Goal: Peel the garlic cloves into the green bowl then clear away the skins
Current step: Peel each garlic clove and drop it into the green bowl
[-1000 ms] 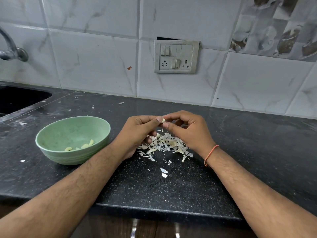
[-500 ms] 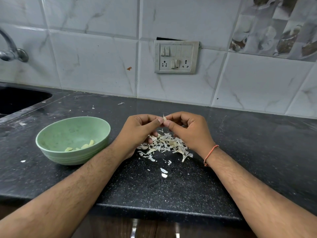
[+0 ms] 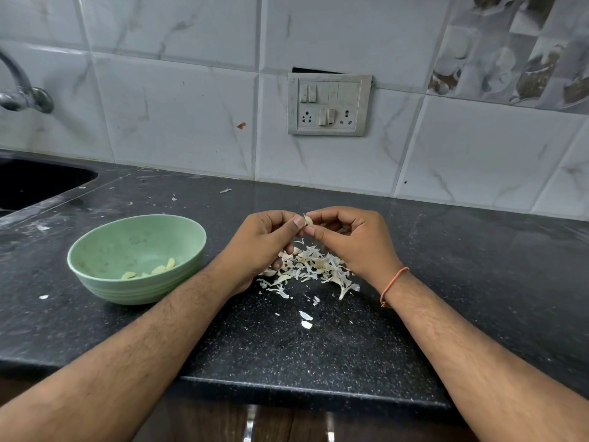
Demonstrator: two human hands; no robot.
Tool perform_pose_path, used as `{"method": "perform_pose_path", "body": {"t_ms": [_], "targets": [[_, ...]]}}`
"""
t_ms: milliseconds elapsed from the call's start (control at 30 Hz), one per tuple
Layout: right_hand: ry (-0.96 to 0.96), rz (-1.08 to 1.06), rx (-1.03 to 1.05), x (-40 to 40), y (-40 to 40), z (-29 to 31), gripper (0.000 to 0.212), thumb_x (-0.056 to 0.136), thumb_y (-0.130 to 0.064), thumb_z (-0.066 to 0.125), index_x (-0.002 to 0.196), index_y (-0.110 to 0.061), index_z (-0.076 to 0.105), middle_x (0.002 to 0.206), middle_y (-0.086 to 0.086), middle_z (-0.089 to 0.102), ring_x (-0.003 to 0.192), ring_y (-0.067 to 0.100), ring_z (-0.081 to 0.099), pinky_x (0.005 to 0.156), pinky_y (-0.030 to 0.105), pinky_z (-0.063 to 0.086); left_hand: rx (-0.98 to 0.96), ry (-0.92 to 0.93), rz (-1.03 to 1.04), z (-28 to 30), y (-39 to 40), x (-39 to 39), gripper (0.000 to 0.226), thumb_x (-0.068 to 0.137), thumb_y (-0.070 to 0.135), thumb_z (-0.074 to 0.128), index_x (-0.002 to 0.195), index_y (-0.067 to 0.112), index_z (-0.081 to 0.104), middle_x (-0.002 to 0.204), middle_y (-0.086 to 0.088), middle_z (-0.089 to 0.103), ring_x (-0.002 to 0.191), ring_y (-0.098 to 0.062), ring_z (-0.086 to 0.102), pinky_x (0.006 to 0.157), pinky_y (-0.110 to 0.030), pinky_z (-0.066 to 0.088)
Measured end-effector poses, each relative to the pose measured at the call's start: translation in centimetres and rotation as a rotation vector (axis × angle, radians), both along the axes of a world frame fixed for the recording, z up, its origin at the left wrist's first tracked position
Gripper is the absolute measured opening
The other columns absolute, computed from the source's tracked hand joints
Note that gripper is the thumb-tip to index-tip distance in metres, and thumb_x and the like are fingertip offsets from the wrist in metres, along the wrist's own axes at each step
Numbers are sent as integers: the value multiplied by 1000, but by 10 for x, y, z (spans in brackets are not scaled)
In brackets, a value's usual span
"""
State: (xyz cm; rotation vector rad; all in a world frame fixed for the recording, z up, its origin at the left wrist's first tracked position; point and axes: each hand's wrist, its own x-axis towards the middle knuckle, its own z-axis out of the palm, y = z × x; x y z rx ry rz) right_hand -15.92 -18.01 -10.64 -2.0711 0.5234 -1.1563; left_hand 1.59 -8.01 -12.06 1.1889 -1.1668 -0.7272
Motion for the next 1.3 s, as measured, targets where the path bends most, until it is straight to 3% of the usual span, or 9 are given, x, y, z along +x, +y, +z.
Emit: {"method": "perform_pose_path", "body": {"t_ms": [100,267,367,433,533,700,800,1067,1300], "targets": [[-1,-16,-3,0,-2,0,20,85,-20,90,104,-23,85,90,-6,81,71,10,71,64,31,60,-13,17,-11,1,1,-1,19,107,26,63,101,14,77,93,-6,68,68,-10,52,44,-21,39],[9,-61,-20,-1,-5,-1,21,86,-20,89,107,-24,85,91,-8,81,73,21,73,68,41,66,-53,84,-11,5,3,-2,18,106,27,66,97,17,77,96,-11,67,68,-14,52,43,-21,38],[3,-29,9,-1,-4,0,19,92,-21,84,111,-23,84,90,-4,81,73,29,75,68,47,66,-75,92,62,4,3,-2,14,102,23,71,115,18,75,107,-10,74,71,-18,60,42,-24,42],[-1,15,64,-2,-1,2,19,94,-19,82,112,-20,84,90,-1,81,71,23,75,66,39,65,-101,63,101,4,4,-1,20,98,23,77,117,21,76,106,-1,77,68,-17,63,42,-25,45],[-14,88,146,-3,3,4,19,93,-14,81,112,-14,83,92,2,82,71,11,73,65,26,59,-113,-38,139,2,5,-1,11,95,26,80,105,22,81,92,0,78,59,-15,60,42,-25,47],[-39,129,214,-3,6,6,16,92,-13,81,108,-13,82,89,11,81,69,15,70,64,29,60,-88,-59,145,2,6,-1,9,98,30,77,100,23,81,67,-7,68,52,-21,54,42,-24,45],[33,112,193,-2,6,4,15,92,-16,82,105,-9,82,87,9,81,70,15,70,66,35,63,-78,-17,142,3,5,-2,15,99,25,75,104,12,80,62,4,65,45,-8,52,39,-19,41],[62,97,166,-2,5,3,9,96,-18,79,100,-11,82,84,7,80,69,17,71,68,34,62,11,37,74,1,0,-2,18,103,32,69,103,16,75,92,-16,68,70,-26,56,41,-25,42],[40,174,273,-1,7,1,9,96,-14,77,101,-8,81,83,12,78,71,20,70,68,32,60,131,136,-121,6,4,-7,20,114,34,49,99,24,57,91,4,58,63,-2,43,44,-18,23]]}}
